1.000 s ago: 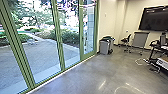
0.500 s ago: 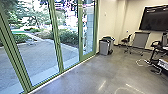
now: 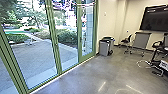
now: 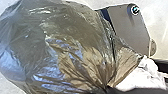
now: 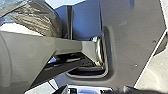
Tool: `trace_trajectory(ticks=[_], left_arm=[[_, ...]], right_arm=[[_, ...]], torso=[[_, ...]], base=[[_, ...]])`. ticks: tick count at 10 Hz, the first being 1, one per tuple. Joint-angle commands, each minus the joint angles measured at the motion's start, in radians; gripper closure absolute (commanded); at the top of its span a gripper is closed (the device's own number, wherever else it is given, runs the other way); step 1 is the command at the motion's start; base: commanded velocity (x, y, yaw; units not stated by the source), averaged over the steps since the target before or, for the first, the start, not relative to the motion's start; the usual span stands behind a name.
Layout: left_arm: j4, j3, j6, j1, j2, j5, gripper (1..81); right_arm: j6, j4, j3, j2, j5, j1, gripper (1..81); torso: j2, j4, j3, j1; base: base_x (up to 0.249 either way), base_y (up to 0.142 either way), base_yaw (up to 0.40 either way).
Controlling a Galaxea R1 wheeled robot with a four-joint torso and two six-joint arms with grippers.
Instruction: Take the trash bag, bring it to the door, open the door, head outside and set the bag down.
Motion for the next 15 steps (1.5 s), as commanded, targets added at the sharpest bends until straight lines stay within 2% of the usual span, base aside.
trace_trajectory(ticks=[1,15], left_arm=[[0.001,0.002,0.003,-0.06,0.0,0.068,81.1],[0.002,0.002,0.004,-0.06,0.001,0.066,81.1]], right_arm=[[-0.003,-0.016,0.003,0.013,-0.051,0.035,1.0],[-0.003,-0.032,-0.007,0.023,-0.053,0.036,1.0]], torso=[[0.0,0.0,0.0,0.0],[0.0,0.0,0.0,0.0]], base=[[0.161,-0.074,0.0],[0.163,-0.079,0.0]])
